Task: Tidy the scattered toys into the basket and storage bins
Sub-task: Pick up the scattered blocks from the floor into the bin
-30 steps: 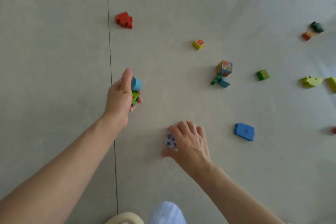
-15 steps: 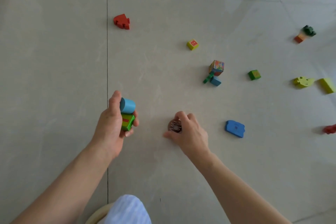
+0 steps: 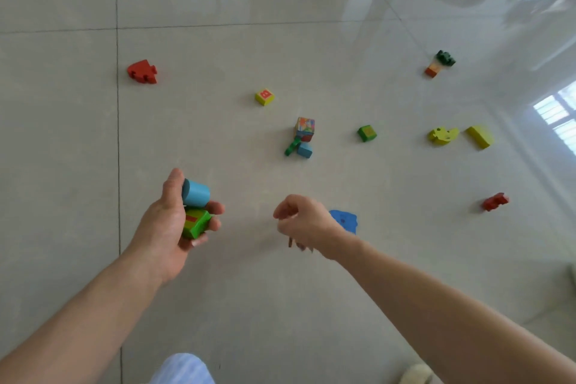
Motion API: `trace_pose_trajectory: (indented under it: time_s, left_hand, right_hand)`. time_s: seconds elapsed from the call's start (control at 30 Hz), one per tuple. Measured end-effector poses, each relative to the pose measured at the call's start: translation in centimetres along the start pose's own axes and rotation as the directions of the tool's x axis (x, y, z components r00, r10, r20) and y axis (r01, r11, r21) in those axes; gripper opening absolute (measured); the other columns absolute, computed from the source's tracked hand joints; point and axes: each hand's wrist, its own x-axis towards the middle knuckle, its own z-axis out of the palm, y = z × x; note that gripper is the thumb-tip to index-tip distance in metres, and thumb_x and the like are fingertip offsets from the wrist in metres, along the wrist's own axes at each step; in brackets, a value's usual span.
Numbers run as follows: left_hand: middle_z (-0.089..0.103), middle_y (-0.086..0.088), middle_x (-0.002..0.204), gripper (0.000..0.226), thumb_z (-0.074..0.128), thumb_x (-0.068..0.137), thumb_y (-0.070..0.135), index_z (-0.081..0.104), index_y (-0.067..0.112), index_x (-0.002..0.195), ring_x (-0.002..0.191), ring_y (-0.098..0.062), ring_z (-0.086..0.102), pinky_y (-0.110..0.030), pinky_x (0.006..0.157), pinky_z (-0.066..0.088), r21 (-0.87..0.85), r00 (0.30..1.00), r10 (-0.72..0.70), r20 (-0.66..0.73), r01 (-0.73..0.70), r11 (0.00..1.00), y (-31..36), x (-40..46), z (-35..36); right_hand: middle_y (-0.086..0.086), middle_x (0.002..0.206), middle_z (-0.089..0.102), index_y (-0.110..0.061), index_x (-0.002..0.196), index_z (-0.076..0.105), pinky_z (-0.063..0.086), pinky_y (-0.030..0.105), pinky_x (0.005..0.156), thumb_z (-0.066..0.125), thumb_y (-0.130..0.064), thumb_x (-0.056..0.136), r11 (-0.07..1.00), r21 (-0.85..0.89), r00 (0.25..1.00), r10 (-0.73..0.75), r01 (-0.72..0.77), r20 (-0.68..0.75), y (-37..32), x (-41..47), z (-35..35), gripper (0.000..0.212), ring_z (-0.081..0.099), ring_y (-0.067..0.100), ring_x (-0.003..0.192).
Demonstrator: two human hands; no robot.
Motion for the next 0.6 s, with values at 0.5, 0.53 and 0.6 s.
trace_pose_trajectory:
  time_s: [0.5,0.53,0.6]
  left_hand:
    - [0.068,-0.006,0.067,0.043,0.042,0.094,0.044,0.06,0.006,0.091,0.044,-0.011,0.06,-0.024,0.044,0.036,0.511,0.837,0.03,0.547,-0.361,0.78,7.1,-8.5,24.0]
    - [0.068,-0.007,0.071,0.041,0.042,0.094,0.043,0.059,0.006,0.093,0.046,-0.012,0.061,-0.023,0.041,0.037,0.51,0.809,0.004,0.588,-0.375,0.775,6.4,-9.4,26.8]
    - [0.066,-0.009,0.073,0.036,0.043,0.095,0.042,0.057,0.009,0.095,0.046,-0.014,0.062,-0.022,0.039,0.038,0.508,0.761,-0.071,0.645,-0.357,0.784,4.3,-11.8,32.2]
  right_hand:
    - [0.012,0.06,0.046,-0.003,0.075,0.056,0.028,0.019,0.039,0.049,-0.002,0.091,0.658,0.748,0.876,0.306,0.09,-0.374,6.7,-15.2,-26.1,0.018,0.034,0.019,0.049]
    - [0.013,0.057,0.048,-0.003,0.074,0.056,0.029,0.018,0.037,0.047,-0.002,0.092,0.578,0.8,0.841,0.343,0.161,-0.418,8.0,-17.1,-27.4,0.02,0.035,0.019,0.047]
    - [0.014,0.054,0.051,-0.005,0.078,0.054,0.032,0.017,0.035,0.045,-0.004,0.095,0.446,0.852,0.763,0.437,0.275,-0.476,11.0,-20.9,-29.5,0.02,0.036,0.014,0.035]
